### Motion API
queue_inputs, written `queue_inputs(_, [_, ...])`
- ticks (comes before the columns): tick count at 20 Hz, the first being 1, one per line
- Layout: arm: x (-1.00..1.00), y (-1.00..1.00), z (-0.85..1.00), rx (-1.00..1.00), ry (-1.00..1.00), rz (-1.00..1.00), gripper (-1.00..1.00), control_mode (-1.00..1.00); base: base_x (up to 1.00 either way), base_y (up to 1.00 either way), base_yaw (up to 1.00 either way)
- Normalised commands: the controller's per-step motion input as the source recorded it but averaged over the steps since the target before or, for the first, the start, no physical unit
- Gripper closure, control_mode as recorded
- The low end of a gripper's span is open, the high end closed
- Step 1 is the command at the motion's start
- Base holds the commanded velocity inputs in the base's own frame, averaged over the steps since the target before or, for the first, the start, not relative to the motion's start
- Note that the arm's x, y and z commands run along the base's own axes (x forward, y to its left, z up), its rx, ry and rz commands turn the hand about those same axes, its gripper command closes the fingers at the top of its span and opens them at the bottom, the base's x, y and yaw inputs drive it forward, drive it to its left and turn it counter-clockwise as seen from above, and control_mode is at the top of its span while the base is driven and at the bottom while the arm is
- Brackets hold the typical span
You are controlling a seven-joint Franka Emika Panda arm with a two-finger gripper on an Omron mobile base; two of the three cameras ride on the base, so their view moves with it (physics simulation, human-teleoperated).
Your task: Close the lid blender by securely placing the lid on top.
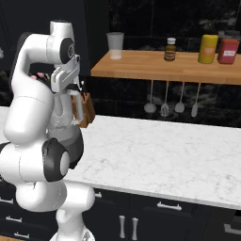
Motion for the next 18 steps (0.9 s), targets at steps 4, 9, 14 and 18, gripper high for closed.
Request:
queue_inputs(4, [0.0,0.0,0.06,0.0,-0.14,0.0,-1.0,-1.0,0.0,0.0,0.0])
queue_inputs(9, [-0.01,0.0,0.22,0.03,-0.23,0.0,-1.0,-1.0,0.0,0.0,0.0])
queue_inputs(14, [-0.66,-0.36,0.26,0.15,-0.45,0.0,-1.0,-1.0,0.0,0.0,0.0])
queue_inputs(18, [-1.0,-0.98,0.02,0.16,-0.56,0.02,-1.0,-1.0,0.0,0.0,0.0])
